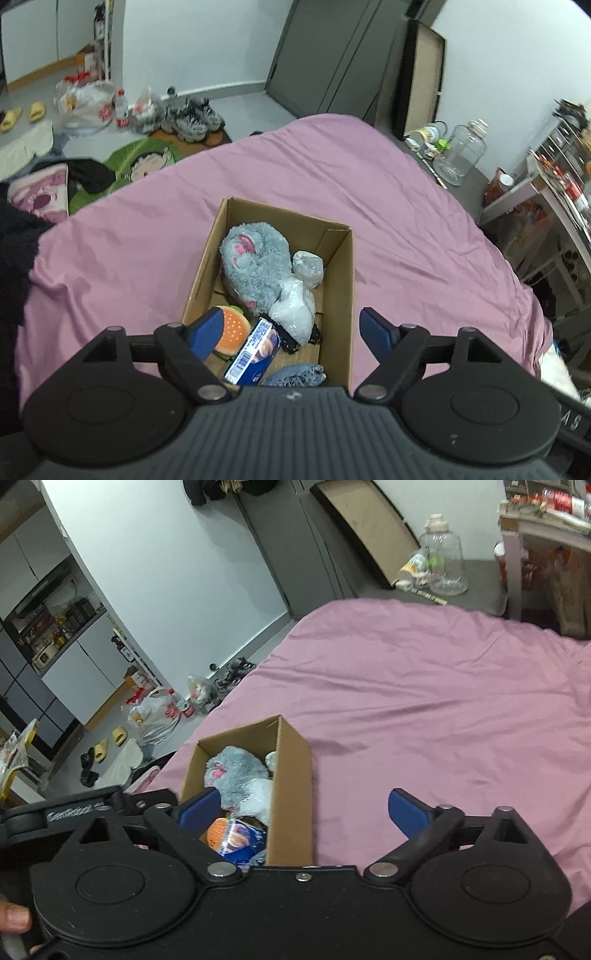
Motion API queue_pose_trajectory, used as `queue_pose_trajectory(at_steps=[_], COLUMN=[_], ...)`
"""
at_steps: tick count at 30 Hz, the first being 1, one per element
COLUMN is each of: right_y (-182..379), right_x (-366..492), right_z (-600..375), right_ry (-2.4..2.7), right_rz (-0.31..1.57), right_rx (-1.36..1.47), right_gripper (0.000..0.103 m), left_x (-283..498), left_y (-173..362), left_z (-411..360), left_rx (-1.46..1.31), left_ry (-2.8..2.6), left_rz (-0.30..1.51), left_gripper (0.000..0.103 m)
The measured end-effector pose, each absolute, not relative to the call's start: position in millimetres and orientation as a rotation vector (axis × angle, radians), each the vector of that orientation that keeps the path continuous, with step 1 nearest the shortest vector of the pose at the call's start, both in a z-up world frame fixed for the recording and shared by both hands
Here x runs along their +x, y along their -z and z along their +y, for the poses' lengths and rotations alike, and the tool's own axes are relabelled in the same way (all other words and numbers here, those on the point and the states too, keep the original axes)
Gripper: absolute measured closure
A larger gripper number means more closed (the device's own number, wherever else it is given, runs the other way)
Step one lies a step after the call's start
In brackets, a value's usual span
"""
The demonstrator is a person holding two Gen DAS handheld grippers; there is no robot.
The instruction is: Organize soft objects
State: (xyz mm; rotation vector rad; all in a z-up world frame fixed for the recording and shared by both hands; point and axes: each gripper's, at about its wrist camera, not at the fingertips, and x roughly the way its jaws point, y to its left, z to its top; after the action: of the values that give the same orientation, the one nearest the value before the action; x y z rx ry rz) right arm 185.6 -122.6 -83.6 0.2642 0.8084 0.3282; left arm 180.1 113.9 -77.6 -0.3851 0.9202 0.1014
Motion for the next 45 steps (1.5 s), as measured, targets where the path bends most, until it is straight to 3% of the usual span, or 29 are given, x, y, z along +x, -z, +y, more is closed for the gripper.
queue_pose_trajectory(at_steps=[19, 45], right_y=[51.1, 26.6], right_x=[130.1, 74.7], right_z=[-149.8, -166.8], right_ry=[-0.304, -0.326], right_rz=[0.747, 0.707], right_rx=[0.219, 0.145], right_gripper=[0.0, 0.0], left_x=[111.8, 50.1], left_y=[53.1, 18.8], left_z=[96.0, 62.9], left_rx=[-0.271, -0.202], left_ry=[-0.092, -0.085], left_rz=[0.88, 0.809], left_gripper=[0.001, 0.001])
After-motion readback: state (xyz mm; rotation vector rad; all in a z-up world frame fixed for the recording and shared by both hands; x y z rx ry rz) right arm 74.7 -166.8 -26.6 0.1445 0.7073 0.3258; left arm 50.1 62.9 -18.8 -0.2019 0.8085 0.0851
